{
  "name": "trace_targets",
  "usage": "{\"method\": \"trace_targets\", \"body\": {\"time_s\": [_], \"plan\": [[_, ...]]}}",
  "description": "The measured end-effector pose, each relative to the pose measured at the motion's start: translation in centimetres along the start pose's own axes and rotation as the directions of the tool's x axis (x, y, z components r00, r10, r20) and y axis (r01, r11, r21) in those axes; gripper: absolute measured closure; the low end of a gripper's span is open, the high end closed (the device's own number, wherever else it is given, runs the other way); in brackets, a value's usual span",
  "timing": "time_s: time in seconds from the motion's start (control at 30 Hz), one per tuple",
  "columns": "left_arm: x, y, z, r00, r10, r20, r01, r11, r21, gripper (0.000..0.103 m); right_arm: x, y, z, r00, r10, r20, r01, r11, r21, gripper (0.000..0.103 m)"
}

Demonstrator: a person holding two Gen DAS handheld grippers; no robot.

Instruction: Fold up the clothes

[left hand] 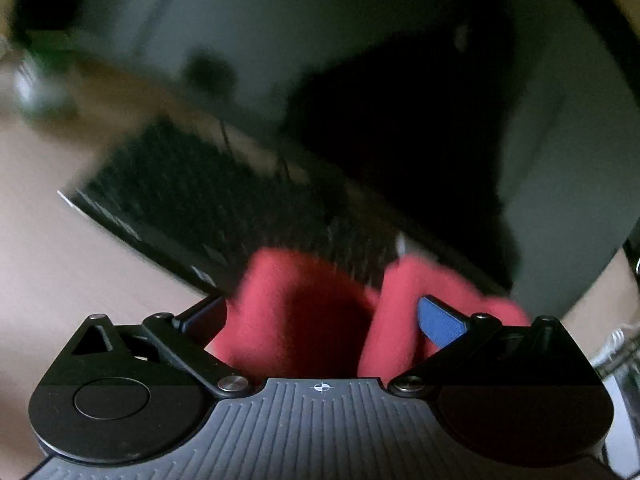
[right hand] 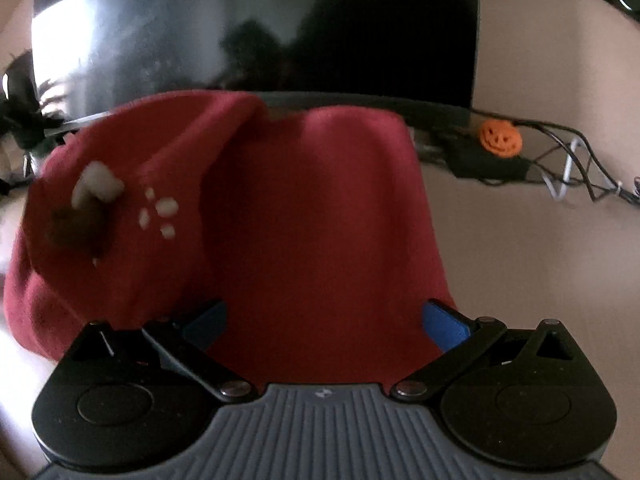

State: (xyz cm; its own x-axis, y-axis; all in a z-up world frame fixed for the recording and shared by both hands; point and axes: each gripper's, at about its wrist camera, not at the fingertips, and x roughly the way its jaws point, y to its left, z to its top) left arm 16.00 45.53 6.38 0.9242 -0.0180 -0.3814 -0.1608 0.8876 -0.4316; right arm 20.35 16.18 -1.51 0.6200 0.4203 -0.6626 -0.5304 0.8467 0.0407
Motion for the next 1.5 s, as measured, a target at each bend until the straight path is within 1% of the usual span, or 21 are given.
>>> {"method": "trace_targets", "body": {"time_s": [0.17,0.2,0.23,0.3,0.37,0.43,0.5,0.53,0.63,0.73,0.8,0.9,1.0,1.07,1.1,1.13,1.2,1.3,1.37,1.43,1.5], "plan": [[-1.6,-0.8,0.5,0.998,-0.043,0.035,0.042,0.999,0.025,0.000,-1.7,0.2,0.1,0.995,-0.004,0.103,-0.001,0.999,0.042,0.000],[-1.4,-1.2,0.5,0.997,-0.080,0.017,0.079,0.996,0.041,0.000,-1.7,0.4,0.2,0.993,0.004,0.117,-0.009,0.999,0.040,0.000],[-0.8,-1.4,0.3,0.995,-0.098,-0.003,0.098,0.994,0.047,0.000,-1.7,0.6,0.3,0.992,0.016,0.126,-0.020,0.999,0.031,0.000],[1.0,-1.3,-0.3,0.995,-0.087,-0.039,0.088,0.995,0.040,0.000,-1.2,1.2,0.6,0.993,0.035,0.113,-0.035,0.999,0.003,0.000],[3.9,-0.1,-0.8,0.996,-0.020,-0.086,0.022,0.999,0.023,0.000,0.0,1.2,0.5,0.997,0.057,0.045,-0.058,0.998,0.015,0.000],[6.5,1.3,-1.5,0.991,0.028,-0.131,-0.027,1.000,0.014,0.000,0.8,0.8,0.1,0.997,0.083,0.001,-0.083,0.995,0.046,0.000],[8.1,2.4,-2.2,0.988,0.017,-0.154,-0.020,1.000,-0.017,0.000,1.2,0.6,-0.3,0.995,0.100,-0.022,-0.098,0.993,0.063,0.000],[8.6,2.7,-2.3,0.988,0.008,-0.155,-0.013,1.000,-0.029,0.000,1.2,1.0,-0.4,0.996,0.090,-0.027,-0.089,0.995,0.037,0.000],[9.6,2.2,-2.0,0.990,0.004,-0.138,-0.005,1.000,-0.001,0.000,1.2,2.1,-0.9,0.998,0.048,-0.029,-0.049,0.998,-0.036,0.000],[9.6,1.9,-1.8,0.989,0.012,-0.145,-0.010,1.000,0.016,0.000,1.1,2.7,-1.1,0.999,0.025,-0.028,-0.027,0.997,-0.075,0.000],[8.0,1.3,-1.8,0.989,0.041,-0.140,-0.038,0.999,0.024,0.000,0.7,2.7,-0.9,0.999,0.025,-0.046,-0.028,0.996,-0.079,0.000],[3.8,0.2,-2.4,0.990,0.095,-0.104,-0.093,0.995,0.024,0.000,-0.8,2.0,-1.0,0.997,0.053,-0.064,-0.057,0.997,-0.058,0.000],[-1.1,-1.7,-4.1,0.988,0.136,-0.068,-0.134,0.990,0.036,0.000,-3.5,0.4,-1.9,0.991,0.122,-0.063,-0.121,0.992,0.020,0.000],[-4.4,-3.5,-5.9,0.983,0.166,-0.075,-0.163,0.986,0.043,0.000,-5.9,-1.1,-2.9,0.986,0.158,-0.046,-0.153,0.983,0.097,0.000],[-6.0,-4.4,-6.8,0.980,0.180,-0.079,-0.177,0.983,0.047,0.000,-7.2,-1.7,-3.6,0.986,0.164,-0.031,-0.158,0.979,0.129,0.000],[-7.7,-5.3,-7.8,0.977,0.195,-0.082,-0.191,0.980,0.052,0.000,-8.4,-2.2,-4.1,0.987,0.161,-0.012,-0.157,0.976,0.151,0.000],[-11.0,-7.2,-9.9,0.971,0.224,-0.082,-0.219,0.974,0.059,0.000,-11.1,-2.3,-5.2,0.990,0.140,0.026,-0.142,0.977,0.158,0.000],[-15.5,-9.7,-13.1,0.963,0.263,-0.060,-0.261,0.965,0.032,0.000,-14.6,-2.2,-6.5,0.988,0.105,0.110,-0.116,0.988,0.105,0.000],[-18.0,-11.5,-15.0,0.953,0.302,-0.028,-0.301,0.953,0.035,0.000,-16.2,-2.1,-7.6,0.987,0.066,0.150,-0.077,0.995,0.070,0.000],[-19.3,-12.8,-16.7,0.945,0.328,-0.003,-0.327,0.942,0.072,0.000,-17.9,-1.9,-9.2,0.984,0.024,0.179,-0.033,0.998,0.052,0.000],[-20.3,-14.0,-18.4,0.938,0.348,0.005,-0.345,0.929,0.133,0.000,-18.6,-1.6,-10.6,0.983,0.007,0.185,-0.013,1.000,0.028,0.000]]}}
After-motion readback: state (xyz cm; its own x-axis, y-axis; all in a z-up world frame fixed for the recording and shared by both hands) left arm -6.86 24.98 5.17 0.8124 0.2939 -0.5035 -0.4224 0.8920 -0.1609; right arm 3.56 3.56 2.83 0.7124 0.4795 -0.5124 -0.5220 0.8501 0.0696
